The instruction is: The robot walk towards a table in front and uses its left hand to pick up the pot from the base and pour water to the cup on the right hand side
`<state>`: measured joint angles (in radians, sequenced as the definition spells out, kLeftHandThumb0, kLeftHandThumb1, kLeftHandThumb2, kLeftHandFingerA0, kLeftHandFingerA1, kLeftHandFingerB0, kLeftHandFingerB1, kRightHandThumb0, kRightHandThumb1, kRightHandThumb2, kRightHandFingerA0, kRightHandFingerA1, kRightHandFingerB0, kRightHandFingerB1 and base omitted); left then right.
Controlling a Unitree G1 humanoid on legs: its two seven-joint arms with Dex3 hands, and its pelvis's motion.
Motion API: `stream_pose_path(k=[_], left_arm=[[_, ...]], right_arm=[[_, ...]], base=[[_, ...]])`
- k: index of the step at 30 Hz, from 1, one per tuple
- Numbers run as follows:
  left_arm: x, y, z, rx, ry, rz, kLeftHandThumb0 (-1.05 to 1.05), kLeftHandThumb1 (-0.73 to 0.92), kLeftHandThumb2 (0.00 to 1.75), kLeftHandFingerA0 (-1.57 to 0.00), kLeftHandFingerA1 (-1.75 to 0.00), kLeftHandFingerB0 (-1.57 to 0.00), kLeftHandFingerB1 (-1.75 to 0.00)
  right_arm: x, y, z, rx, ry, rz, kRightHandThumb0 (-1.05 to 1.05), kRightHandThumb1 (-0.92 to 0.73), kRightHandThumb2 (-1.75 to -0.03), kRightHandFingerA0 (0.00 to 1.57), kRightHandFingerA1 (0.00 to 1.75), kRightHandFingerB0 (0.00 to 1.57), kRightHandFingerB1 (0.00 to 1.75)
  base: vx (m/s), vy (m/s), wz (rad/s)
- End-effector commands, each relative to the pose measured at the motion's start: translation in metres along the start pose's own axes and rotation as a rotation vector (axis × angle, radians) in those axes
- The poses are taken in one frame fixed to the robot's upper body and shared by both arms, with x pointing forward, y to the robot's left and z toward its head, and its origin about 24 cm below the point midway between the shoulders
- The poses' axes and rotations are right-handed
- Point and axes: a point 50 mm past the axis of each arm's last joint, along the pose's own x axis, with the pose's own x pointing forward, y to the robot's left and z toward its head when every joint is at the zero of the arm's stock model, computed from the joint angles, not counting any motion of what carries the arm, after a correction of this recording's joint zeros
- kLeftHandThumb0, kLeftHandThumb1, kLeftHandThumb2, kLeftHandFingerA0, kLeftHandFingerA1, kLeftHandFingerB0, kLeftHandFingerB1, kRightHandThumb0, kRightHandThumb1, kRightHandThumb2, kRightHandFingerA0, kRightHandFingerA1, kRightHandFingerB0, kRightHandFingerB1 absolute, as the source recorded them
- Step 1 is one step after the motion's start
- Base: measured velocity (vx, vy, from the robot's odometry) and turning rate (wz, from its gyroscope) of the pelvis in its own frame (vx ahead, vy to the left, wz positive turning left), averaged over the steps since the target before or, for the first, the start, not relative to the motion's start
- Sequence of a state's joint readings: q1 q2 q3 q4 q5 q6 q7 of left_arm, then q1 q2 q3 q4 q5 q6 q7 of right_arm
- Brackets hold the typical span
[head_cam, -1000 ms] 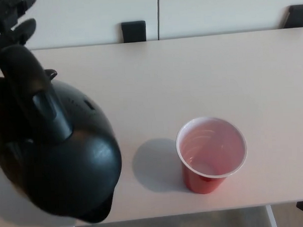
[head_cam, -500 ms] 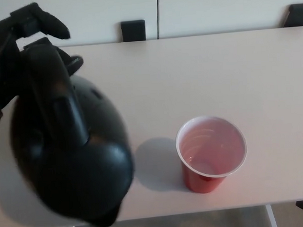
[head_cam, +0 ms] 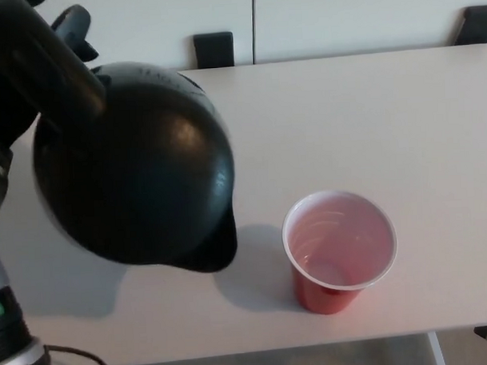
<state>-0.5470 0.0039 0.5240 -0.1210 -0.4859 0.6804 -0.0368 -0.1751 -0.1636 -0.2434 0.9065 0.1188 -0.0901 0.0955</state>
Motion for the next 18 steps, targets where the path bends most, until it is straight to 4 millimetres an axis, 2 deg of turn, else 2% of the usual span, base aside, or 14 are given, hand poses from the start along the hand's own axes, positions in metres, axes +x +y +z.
stream_pose_path(k=[1, 7, 8, 9, 10, 11, 12, 14, 15, 17, 18], left_arm=[[0.004, -0.002, -0.001, -0.179, 0.069, 0.148, -0.06, 0.69, 0.55, -0.75, -1.75, -0.42, -1.75], [0.0, -0.004, -0.017, -0.19, 0.12, 0.176, -0.05, 0.72, 0.55, -0.75, -1.75, -0.37, -1.75], [-0.002, -0.005, -0.023, -0.189, 0.136, 0.182, -0.14, 0.59, 0.71, -1.15, -1.58, -0.62, -1.26], [-0.003, -0.006, -0.027, -0.186, 0.151, 0.187, -0.06, 0.74, 0.56, -0.74, -1.75, -0.32, -1.75], [-0.003, -0.007, -0.028, -0.185, 0.155, 0.189, -0.06, 0.74, 0.56, -0.74, -1.75, -0.32, -1.75], [-0.004, -0.007, -0.033, -0.188, 0.169, 0.192, -0.05, 0.74, 0.56, -0.72, -1.75, -0.31, -1.75], [-0.005, -0.006, -0.038, -0.19, 0.188, 0.198, -0.04, 0.74, 0.56, -0.71, -1.75, -0.32, -1.73], [-0.007, -0.006, -0.044, -0.189, 0.204, 0.21, -0.03, 0.72, 0.55, -0.72, -1.75, -0.35, -1.72], [-0.009, -0.006, -0.05, -0.181, 0.218, 0.22, -0.03, 0.73, 0.56, -0.69, -1.75, -0.36, -1.7], [-0.011, -0.007, -0.06, -0.168, 0.242, 0.236, -0.03, 0.71, 0.55, -0.72, -1.75, -0.34, -1.7], [-0.011, -0.007, -0.062, -0.165, 0.25, 0.238, -0.03, 0.71, 0.55, -0.72, -1.75, -0.34, -1.7]], right_arm=[[0.008, -0.005, 0.045, -0.038, -0.178, -0.005, -0.44, -0.51, -0.74, 0.28, 0.51, 0.31, 0.55], [0.008, -0.005, 0.046, -0.031, -0.182, -0.002, -0.45, -0.51, -0.75, 0.27, 0.51, 0.31, 0.55], [0.008, -0.005, 0.046, -0.025, -0.182, -0.003, -0.44, -0.51, -0.74, 0.28, 0.52, 0.32, 0.55], [0.008, -0.004, 0.047, -0.022, -0.185, -0.005, -0.43, -0.52, -0.74, 0.29, 0.52, 0.32, 0.55], [0.008, -0.004, 0.047, -0.021, -0.186, -0.005, -0.43, -0.52, -0.74, 0.29, 0.52, 0.32, 0.55], [0.008, -0.005, 0.047, -0.023, -0.185, -0.006, -0.38, -0.6, -0.57, 0.29, 0.44, 0.34, 0.49], [0.009, -0.004, 0.047, -0.026, -0.184, -0.006, -0.44, -0.52, -0.74, 0.28, 0.51, 0.31, 0.54], [0.009, -0.003, 0.048, -0.027, -0.184, -0.002, -0.43, -0.52, -0.74, 0.28, 0.51, 0.31, 0.54], [0.009, -0.002, 0.048, -0.027, -0.184, -0.001, -0.38, -0.6, -0.57, 0.29, 0.43, 0.35, 0.49], [0.01, -0.002, 0.051, -0.022, -0.189, -0.003, -0.38, -0.6, -0.58, 0.28, 0.43, 0.34, 0.49], [0.01, -0.002, 0.051, -0.017, -0.189, -0.003, -0.44, -0.5, -0.74, 0.27, 0.5, 0.31, 0.54]], base=[[0.0, 0.0, 0.0], [0.0, 0.0, 0.0], [0.0, 0.0, 0.0], [0.0, 0.0, 0.0], [0.0, 0.0, 0.0], [0.0, 0.0, 0.0], [0.0, 0.0, 0.0], [0.0, 0.0, 0.0], [0.0, 0.0, 0.0], [0.0, 0.0, 0.0], [0.0, 0.0, 0.0]])
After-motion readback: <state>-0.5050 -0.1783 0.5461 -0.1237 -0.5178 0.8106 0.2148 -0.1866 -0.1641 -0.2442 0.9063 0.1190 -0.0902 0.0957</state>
